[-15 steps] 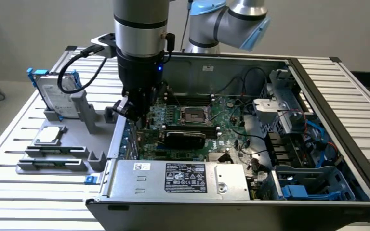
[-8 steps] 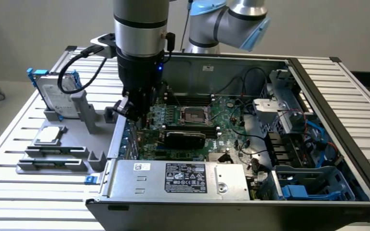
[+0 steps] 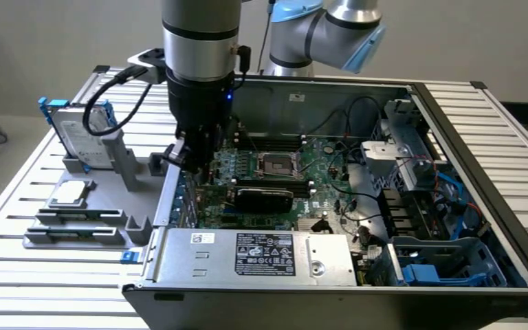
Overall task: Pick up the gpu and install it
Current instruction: 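Press down on the gpu until it lock into place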
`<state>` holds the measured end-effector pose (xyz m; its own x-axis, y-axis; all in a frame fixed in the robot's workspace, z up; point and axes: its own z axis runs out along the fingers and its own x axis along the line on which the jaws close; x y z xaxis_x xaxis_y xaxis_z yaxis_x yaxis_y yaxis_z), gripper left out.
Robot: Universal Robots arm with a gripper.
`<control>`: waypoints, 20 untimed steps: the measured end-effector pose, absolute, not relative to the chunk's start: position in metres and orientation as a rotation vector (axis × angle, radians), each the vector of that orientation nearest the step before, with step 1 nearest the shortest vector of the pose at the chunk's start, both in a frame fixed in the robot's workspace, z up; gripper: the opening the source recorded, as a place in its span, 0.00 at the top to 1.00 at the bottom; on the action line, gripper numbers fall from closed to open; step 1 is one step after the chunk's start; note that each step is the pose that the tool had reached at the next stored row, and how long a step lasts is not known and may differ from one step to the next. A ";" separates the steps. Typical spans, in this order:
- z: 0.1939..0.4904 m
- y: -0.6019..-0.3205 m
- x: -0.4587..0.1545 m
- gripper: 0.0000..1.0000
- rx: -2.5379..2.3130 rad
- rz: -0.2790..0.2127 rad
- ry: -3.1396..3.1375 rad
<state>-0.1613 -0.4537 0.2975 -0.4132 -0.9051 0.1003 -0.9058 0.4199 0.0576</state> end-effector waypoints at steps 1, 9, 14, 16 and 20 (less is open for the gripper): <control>0.297 -0.454 -0.161 0.89 1.644 0.009 -2.541; 0.298 -0.448 -0.161 0.89 1.701 0.015 -2.504; 0.298 -0.447 -0.162 0.89 1.700 0.025 -2.500; 0.298 -0.446 -0.162 0.89 1.698 0.033 -2.497; 0.300 -0.443 -0.162 0.89 1.698 0.044 -2.491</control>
<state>-0.1618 -0.4432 0.2995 -0.3599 -0.9252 0.1207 -0.9289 0.3674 0.0470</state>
